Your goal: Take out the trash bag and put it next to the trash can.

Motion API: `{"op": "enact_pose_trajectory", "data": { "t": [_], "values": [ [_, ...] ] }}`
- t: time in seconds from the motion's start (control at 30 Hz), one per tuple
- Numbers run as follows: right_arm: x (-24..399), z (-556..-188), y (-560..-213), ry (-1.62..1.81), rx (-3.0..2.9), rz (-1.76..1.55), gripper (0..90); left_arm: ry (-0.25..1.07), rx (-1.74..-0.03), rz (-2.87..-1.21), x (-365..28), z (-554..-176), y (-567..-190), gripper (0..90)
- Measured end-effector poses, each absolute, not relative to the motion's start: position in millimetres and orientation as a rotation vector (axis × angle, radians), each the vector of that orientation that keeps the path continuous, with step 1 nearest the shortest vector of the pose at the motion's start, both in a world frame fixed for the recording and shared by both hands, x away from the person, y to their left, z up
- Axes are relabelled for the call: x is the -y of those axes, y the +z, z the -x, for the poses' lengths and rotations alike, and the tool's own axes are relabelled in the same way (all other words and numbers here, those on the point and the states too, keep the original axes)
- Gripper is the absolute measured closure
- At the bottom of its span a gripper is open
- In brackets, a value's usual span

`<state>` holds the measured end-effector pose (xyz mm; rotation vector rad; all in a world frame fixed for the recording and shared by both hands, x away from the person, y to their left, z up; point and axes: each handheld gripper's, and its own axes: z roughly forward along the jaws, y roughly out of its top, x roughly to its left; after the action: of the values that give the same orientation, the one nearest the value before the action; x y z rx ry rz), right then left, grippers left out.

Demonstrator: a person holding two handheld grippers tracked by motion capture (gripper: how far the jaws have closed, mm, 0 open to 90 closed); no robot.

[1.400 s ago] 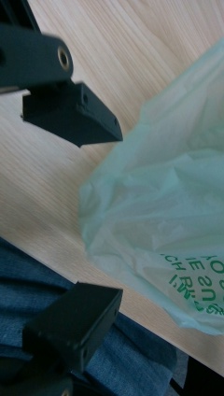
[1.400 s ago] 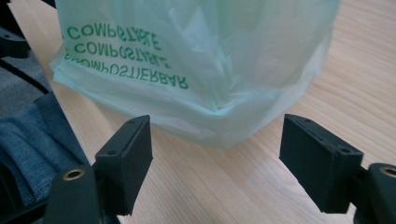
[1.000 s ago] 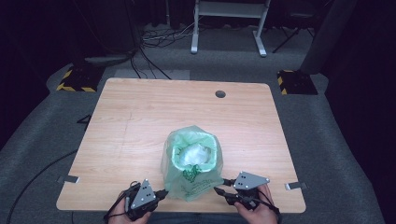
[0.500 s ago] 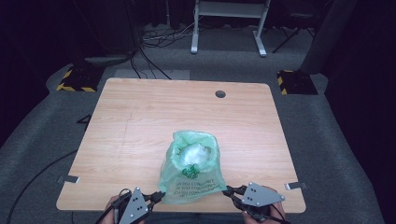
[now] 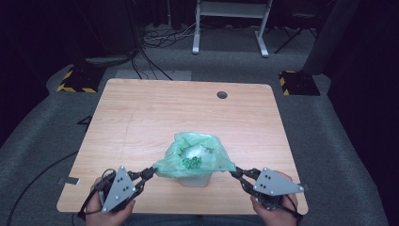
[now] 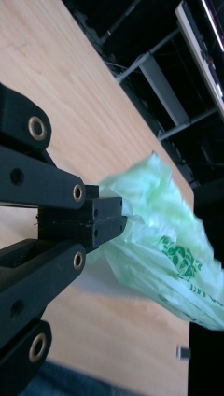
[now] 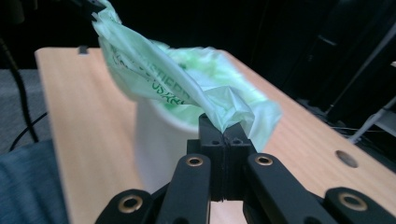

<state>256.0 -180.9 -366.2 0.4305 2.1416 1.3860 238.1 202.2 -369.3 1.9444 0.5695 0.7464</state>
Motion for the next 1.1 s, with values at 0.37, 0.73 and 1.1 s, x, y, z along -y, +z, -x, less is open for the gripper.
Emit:
{"op": "enact_pose_trajectory", "data": {
  "t": [0.37, 0.73, 1.1],
  "values": [
    [181, -321, -371, 1.354, -2.173, -0.569, 88.6, 0.675, -0.704, -1.988, -206, -302, -385, 90.0],
    [183, -349, -407, 1.321, -2.269, -0.715, 83.7, 0.549, -0.818, -2.050, -203, -328, -419, 89.4],
    [206, -310, -391, 1.326, -2.200, -0.754, 63.9, 0.551, -0.837, -1.913, -214, -299, -409, 41.3]
  ]
}}
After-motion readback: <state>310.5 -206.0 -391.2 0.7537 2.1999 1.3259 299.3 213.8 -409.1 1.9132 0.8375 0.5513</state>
